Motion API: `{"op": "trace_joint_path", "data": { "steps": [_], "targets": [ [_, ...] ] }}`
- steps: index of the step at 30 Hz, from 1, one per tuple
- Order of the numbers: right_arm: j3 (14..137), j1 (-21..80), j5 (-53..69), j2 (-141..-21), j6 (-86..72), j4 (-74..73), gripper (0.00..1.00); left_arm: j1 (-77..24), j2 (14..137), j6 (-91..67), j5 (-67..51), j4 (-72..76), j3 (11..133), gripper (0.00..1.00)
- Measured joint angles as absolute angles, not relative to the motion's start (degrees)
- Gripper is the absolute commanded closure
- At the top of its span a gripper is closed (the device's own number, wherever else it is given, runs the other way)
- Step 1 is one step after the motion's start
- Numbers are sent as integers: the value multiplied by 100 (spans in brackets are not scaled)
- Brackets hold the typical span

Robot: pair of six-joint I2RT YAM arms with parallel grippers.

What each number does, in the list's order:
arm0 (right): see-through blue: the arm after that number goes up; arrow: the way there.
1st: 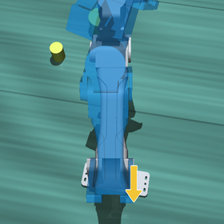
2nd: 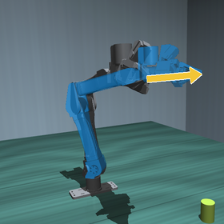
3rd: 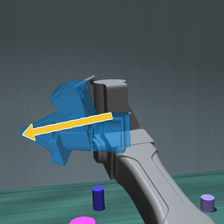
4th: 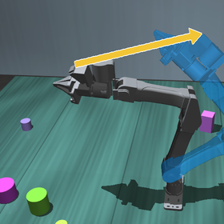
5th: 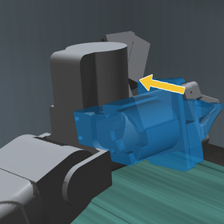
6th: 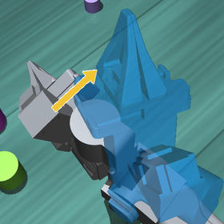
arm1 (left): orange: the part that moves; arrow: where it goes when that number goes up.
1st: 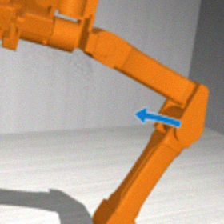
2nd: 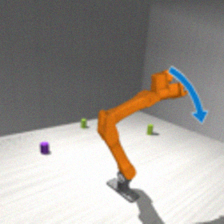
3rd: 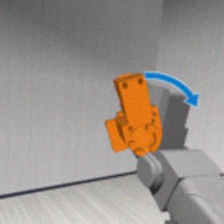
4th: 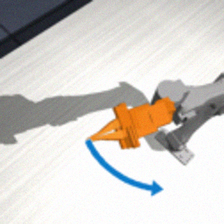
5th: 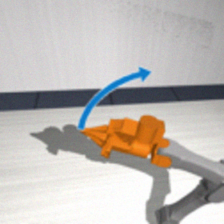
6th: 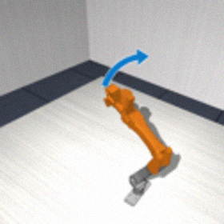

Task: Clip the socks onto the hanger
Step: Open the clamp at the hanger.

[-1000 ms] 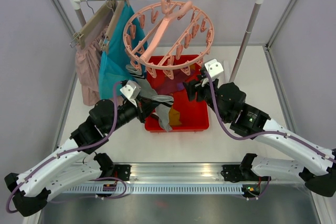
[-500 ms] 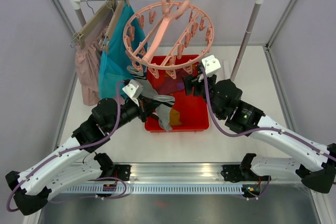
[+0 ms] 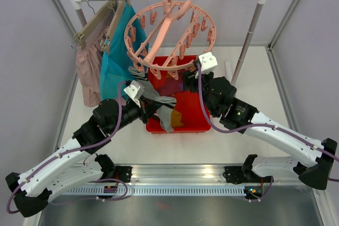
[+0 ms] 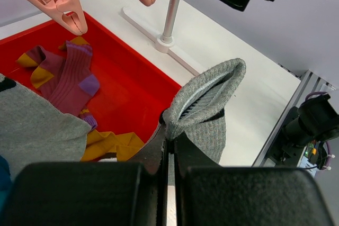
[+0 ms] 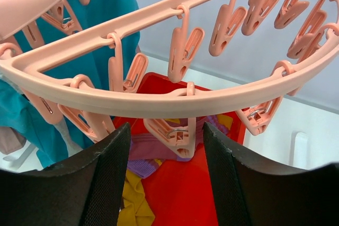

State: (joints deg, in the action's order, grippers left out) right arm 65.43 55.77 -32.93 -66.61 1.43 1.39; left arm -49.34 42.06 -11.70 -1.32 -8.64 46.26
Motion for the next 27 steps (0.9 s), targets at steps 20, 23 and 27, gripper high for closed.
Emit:
{"op": "trace_joint_path", "data": {
  "steps": [20,23,27],
  "targets": [
    [6766,5577,-3481,-6764,-40,156,94,-4932,4654,-1179,-134,-580,4654,98],
    [6770,5577,-3433,-6761,-152,82,99,-4934,4856,-1245,-25,-329,4676,98],
    [6799,5577,-3321,-6761,-307,-80,100,-4934,5179,-1354,152,80,4711,98]
  ]
}}
